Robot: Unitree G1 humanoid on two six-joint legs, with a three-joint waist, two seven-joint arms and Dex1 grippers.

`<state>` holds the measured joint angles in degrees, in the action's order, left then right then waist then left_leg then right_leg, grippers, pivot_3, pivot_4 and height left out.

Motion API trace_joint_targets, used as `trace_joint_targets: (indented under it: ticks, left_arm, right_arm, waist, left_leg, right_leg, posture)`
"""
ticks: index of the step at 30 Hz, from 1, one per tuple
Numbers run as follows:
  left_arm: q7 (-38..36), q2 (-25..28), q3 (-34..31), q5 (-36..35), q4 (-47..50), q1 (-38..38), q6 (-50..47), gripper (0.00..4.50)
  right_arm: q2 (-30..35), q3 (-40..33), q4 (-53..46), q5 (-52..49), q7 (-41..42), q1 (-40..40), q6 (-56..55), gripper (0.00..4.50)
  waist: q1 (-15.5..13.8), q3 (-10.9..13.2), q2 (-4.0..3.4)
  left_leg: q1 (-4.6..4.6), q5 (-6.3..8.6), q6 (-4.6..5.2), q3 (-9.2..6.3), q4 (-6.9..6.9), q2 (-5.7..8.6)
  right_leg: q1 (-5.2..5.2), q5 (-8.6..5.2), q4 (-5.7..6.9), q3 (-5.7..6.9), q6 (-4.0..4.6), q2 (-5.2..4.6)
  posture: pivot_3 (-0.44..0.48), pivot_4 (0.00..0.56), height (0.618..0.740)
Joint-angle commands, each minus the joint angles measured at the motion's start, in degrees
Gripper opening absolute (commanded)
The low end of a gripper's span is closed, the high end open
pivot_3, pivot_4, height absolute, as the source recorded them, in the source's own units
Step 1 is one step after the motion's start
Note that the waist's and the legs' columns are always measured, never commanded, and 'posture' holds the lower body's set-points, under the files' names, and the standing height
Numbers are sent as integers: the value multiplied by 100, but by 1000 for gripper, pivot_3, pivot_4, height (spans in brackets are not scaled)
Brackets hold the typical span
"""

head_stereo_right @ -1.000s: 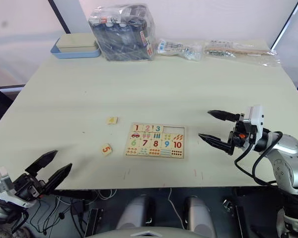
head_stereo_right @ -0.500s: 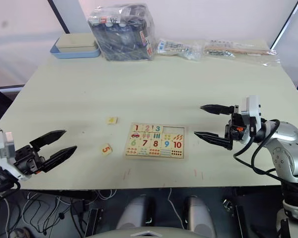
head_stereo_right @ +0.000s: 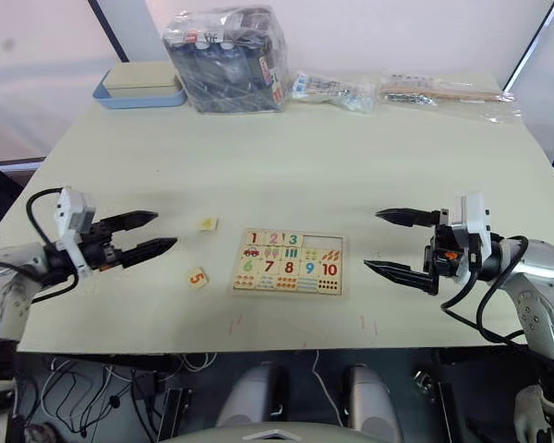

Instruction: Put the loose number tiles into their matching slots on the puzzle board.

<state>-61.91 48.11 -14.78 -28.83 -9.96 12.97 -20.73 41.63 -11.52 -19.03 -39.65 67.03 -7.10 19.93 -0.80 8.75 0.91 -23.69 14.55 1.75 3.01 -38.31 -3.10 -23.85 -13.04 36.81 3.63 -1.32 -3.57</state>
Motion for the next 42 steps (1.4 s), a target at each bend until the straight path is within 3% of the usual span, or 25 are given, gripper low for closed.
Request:
trace_joint_targets:
  ticks: [1, 3, 10, 19, 24, 29, 42]
  left_arm:
    - [751, -221, 7, 180, 403, 59, -264, 4500]
    - [1097, -371, -5, 124, 711, 28, -571, 4500]
    - [1308, -382, 67, 274, 569, 252, -821, 4500]
    - [3266, -1115, -39, 378, 1980, 129, -2201, 4500]
    - [4580, -1895, -103, 326, 3084, 220, -3431, 4500]
    - [5634, -2524, -48, 633, 3537, 337, -4301, 4500]
    - [5886, -2902, 465, 1137, 3009, 596, -4145, 4500]
  right_arm:
    - [44, -232, -341, -83, -157, 128, -47, 4434]
    - [5, -256, -415, -81, -249, 219, -70, 4434]
    - [-76, -133, -330, -11, -350, 145, -175, 4434]
    - [-133, -121, -282, 70, -378, 152, -306, 4434]
    - [-117, -110, -232, 80, -348, 111, -307, 4434]
    - [-55, -122, -168, 17, -235, 41, -287, 4434]
    - [-19, -104, -67, 64, -139, -38, -269, 4434]
  waist:
    - [3, 0, 2]
    - [-1, 2, 5]
    - [-3, 2, 5]
    - [-7, 3, 11]
    - [-12, 4, 13]
    - [-6, 4, 17]
    - [-15, 4, 18]
  left_leg:
    - [1, 0, 0, 3, 0, 0]
    - [1, 0, 0, 1, 0, -1]
    - [7, -1, 0, -1, -3, -1]
    - [2, -1, 0, -2, -6, 3]
    - [6, -2, 1, -5, -11, 2]
    - [16, -2, 2, -6, -16, 10]
    - [15, -2, 2, -12, -16, 29]
  right_leg:
    - [0, 1, 0, -2, 0, 0]
    - [0, 2, 0, -3, -2, 1]
    - [2, 3, 3, -3, -5, 5]
    - [6, 12, 0, -15, -17, 3]
    - [11, 18, 3, -20, -26, 2]
    - [19, 22, 5, -26, -30, 9]
    - [20, 22, 5, -40, -29, 11]
  posture:
    - [0, 150, 740]
    - [0, 150, 740]
    - [0, 150, 740]
    - [0, 150, 740]
    - [0, 150, 740]
    - [0, 150, 740]
    - [0, 150, 740]
